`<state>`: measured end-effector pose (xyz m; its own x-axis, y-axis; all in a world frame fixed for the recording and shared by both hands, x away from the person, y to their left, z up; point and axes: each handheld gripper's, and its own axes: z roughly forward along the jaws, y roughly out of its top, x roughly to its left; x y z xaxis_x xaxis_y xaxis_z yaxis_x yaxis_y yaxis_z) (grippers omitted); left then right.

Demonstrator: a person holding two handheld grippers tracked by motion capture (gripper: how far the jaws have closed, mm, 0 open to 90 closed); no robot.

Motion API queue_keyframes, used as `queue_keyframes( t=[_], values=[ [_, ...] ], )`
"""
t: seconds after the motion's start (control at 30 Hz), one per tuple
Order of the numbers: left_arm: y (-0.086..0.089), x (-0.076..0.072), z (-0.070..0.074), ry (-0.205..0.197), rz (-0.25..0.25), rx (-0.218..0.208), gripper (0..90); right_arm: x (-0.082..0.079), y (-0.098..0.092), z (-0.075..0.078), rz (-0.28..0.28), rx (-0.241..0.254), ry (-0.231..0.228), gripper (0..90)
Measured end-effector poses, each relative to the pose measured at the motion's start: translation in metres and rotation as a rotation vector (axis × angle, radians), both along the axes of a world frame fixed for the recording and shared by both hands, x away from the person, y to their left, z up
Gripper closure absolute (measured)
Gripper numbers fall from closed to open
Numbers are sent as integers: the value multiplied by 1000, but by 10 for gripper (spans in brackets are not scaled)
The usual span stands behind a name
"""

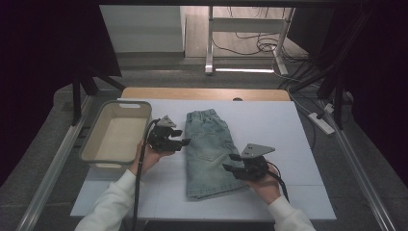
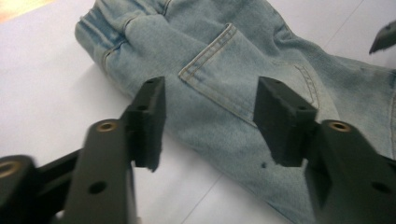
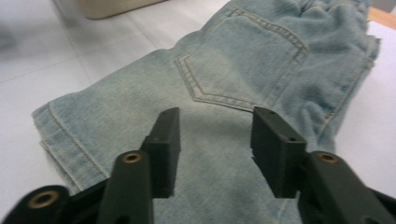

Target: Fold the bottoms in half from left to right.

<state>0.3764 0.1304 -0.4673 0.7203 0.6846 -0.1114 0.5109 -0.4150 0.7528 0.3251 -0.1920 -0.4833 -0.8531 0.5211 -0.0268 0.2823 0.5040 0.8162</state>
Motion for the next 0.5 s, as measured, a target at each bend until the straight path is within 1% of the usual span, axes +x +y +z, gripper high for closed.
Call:
queue_keyframes(
  t=[0.1,0.13,0.17,0.2,0.23,0.27,0.33,0.4,0.5],
  values=[
    [-4,4,-1,-11,-1,-4,635,0,3,-2,29,2,16,674],
    [-6,6,-1,-14,-3,-8,673,0,3,-2,34,-1,15,710],
    [-7,8,-1,-16,1,-14,750,0,4,-3,43,-8,13,770],
    [-9,10,-2,-17,-1,-25,796,0,4,-3,47,-8,16,807],
    [-11,11,-2,-15,-3,-28,850,0,5,-4,58,-5,25,862],
    [-13,14,-3,-12,-8,-27,881,0,6,-4,63,-6,29,893],
    [-17,17,-4,-9,-13,-28,889,0,8,-4,78,-10,29,893],
    [-21,22,-4,-14,-17,-19,889,0,11,-6,86,-13,33,893],
    [-26,30,-5,-17,-16,-18,889,2,19,-10,105,-32,33,893]
  ],
)
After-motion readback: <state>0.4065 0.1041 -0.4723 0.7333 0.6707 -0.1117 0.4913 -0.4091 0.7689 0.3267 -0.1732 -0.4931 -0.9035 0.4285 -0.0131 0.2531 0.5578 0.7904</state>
